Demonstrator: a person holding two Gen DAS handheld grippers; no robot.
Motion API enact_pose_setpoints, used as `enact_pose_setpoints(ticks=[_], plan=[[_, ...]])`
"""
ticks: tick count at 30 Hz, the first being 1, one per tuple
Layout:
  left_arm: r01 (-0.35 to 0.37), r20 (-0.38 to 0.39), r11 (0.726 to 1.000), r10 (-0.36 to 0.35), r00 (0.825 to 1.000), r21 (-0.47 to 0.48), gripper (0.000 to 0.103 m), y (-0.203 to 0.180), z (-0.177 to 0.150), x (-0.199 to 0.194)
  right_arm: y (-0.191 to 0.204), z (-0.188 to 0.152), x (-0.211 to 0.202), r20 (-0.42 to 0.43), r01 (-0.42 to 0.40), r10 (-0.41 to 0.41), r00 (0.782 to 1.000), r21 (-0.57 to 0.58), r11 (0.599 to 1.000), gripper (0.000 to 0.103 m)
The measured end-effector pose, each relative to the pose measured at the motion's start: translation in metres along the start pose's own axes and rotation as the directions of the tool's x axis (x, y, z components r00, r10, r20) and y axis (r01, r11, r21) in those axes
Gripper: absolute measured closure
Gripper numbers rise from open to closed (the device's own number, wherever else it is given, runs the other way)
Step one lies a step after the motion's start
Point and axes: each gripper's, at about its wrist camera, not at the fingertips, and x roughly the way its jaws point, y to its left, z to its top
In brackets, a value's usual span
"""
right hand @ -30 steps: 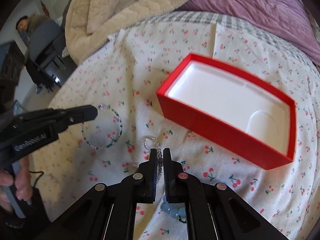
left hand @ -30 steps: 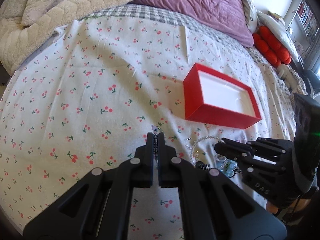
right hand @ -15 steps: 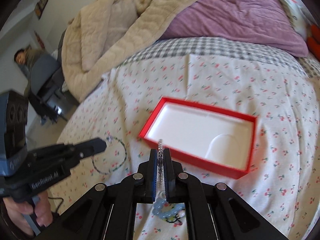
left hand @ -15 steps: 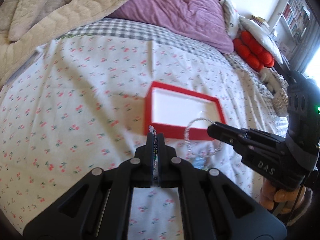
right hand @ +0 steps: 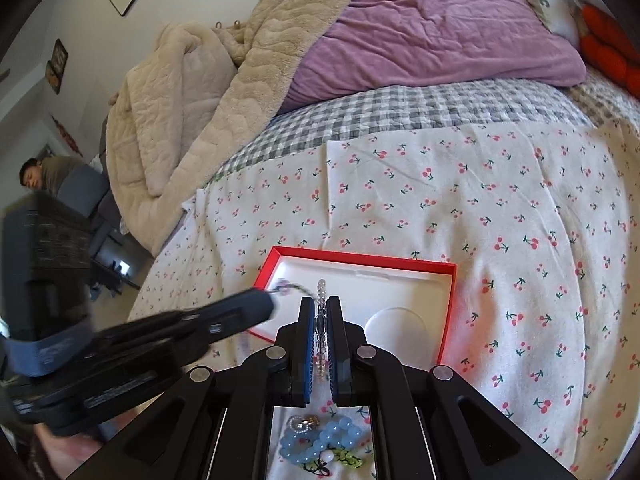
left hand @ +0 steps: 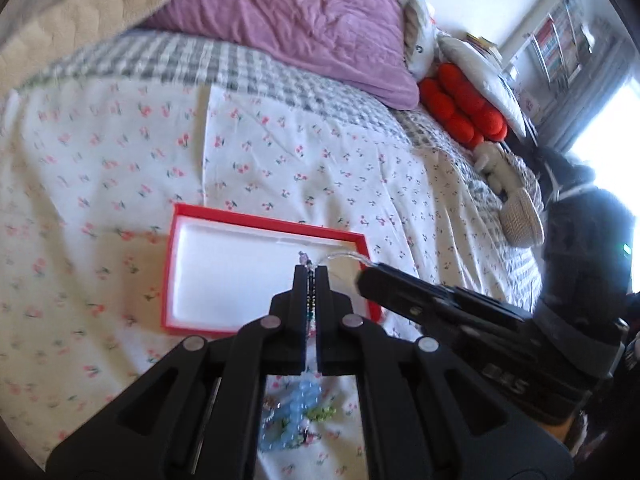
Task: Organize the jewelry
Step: 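Carry both bracelets into the red box and open both tools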
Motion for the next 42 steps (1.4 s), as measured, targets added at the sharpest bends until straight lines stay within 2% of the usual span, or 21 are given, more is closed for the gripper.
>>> enact_pose_setpoints(ticks=[7,14,19,22,27,29,30,32,34,36,40,42], plan=[[-0.087,-0.024,0.996,0.086,0.996,-0.018,0.099,0.031,0.000,0.024,-0.008,0.001,0.014,-0.021,0.010,-0.010,1.000,0.008,1.000,0.097],[-0.171,-0.060,0.985,0.170,0.984,-0.012,0.099,0.053,-0.007,0.033,-0.018,0.001,0.034,-0.048,-0.049,0.051,0.998,0.055,0.997,0.097],[-0.220,-0.062,0.975,0.220,0.974,0.006,0.099,0.053,-0.010,0.029,-0.040,-0.008,0.052,-0.097,0.048,-0.041,0.994,0.072,0.996,0.097],[-0.240,-0.071,0.971,0.241,0.968,0.018,0.099,0.051,-0.014,0.027,-0.045,-0.009,0.053,-0.098,0.093,-0.088,0.991,0.054,0.994,0.097],[-0.283,-0.089,0.959,0.283,0.955,0.014,0.098,0.048,-0.022,0.019,-0.044,-0.009,0.050,-0.078,0.089,-0.086,0.993,0.037,0.995,0.097],[-0.285,-0.099,0.958,0.285,0.953,0.013,0.099,0.047,-0.025,0.017,-0.041,-0.009,0.050,-0.077,0.090,-0.087,0.993,0.025,0.996,0.094],[-0.281,-0.094,0.960,0.281,0.955,0.017,0.099,0.047,-0.027,0.015,-0.040,-0.008,0.050,-0.081,0.094,-0.092,0.992,0.020,0.995,0.091],[-0.281,-0.070,0.959,0.282,0.957,0.027,0.099,0.044,-0.027,0.013,-0.038,-0.008,0.050,-0.092,0.088,-0.086,0.992,0.017,0.996,0.090],[-0.289,-0.036,0.956,0.290,0.956,0.043,0.096,0.040,-0.026,0.008,-0.037,-0.007,0.050,-0.103,0.079,-0.077,0.992,0.016,0.997,0.089],[-0.292,-0.019,0.954,0.294,0.956,0.066,0.079,0.035,-0.024,0.004,-0.035,-0.007,0.047,-0.109,0.080,-0.079,0.991,0.008,0.997,0.089],[-0.283,-0.011,0.956,0.285,0.959,0.075,0.071,0.030,-0.025,-0.003,-0.033,-0.007,0.037,-0.099,0.081,-0.081,0.992,-0.002,0.997,0.089],[-0.266,-0.007,0.961,0.268,0.964,0.074,0.062,0.028,-0.026,-0.008,-0.031,-0.008,0.030,-0.094,0.080,-0.080,0.992,-0.009,0.997,0.089]])
